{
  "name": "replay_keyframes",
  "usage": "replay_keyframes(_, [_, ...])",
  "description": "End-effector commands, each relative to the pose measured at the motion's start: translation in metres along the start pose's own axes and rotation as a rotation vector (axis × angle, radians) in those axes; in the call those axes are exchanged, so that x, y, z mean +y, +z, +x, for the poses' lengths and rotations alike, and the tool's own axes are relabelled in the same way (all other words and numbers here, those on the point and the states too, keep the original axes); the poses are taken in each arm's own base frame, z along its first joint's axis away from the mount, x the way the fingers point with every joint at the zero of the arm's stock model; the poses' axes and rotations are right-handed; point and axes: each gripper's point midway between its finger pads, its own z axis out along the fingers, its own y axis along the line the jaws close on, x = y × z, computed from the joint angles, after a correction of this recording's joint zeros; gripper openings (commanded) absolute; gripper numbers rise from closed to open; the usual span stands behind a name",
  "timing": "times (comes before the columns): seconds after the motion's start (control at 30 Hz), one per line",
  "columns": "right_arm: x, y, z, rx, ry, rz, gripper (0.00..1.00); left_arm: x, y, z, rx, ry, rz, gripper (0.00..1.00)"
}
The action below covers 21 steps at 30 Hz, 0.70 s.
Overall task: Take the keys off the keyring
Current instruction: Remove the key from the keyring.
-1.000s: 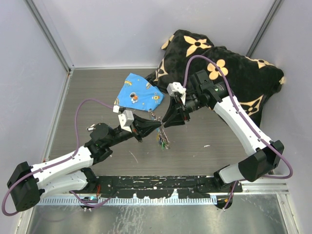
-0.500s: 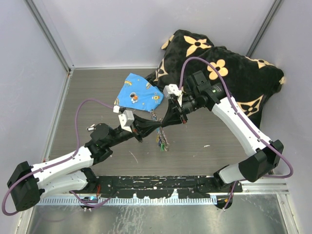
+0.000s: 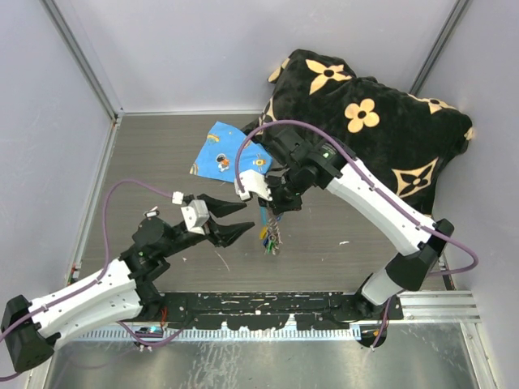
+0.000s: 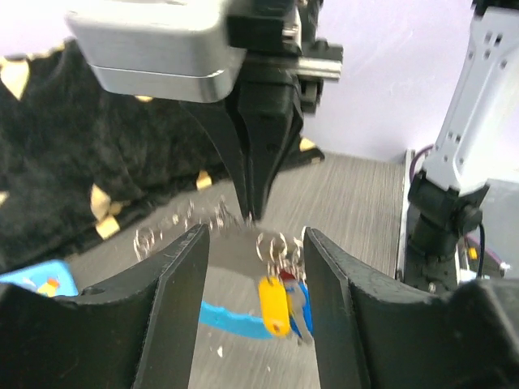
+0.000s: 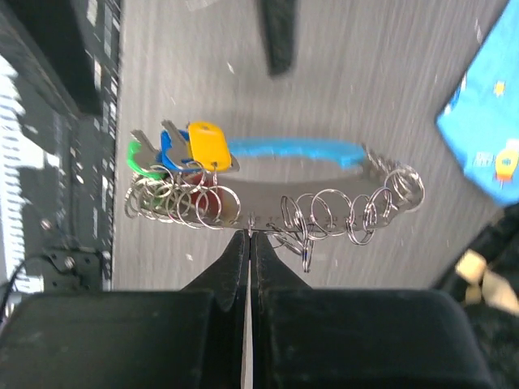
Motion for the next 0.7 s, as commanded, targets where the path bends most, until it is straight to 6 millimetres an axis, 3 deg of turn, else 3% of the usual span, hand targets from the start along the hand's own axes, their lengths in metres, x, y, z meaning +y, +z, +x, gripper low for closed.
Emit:
replay_keyframes(0.0, [-0.024,-0.023,0.035,0.243,-0.021,0.162,0.01,0.003,-0.003,0.024,0.019,0.021,-0.011,0.51])
replay_keyframes(0.3, [-0.023,-0.017,0.03,0.236,-0.032,0.138,0.01,0.009,0.027,0.041,0.005,0.012,0.002,0.43])
replay_keyframes(0.67, [-0.013,-0.011,0.02,0.171,-0.028,0.081,0.01,0.014,0.051,0.04,-0.145,0.011,0.01,0.33])
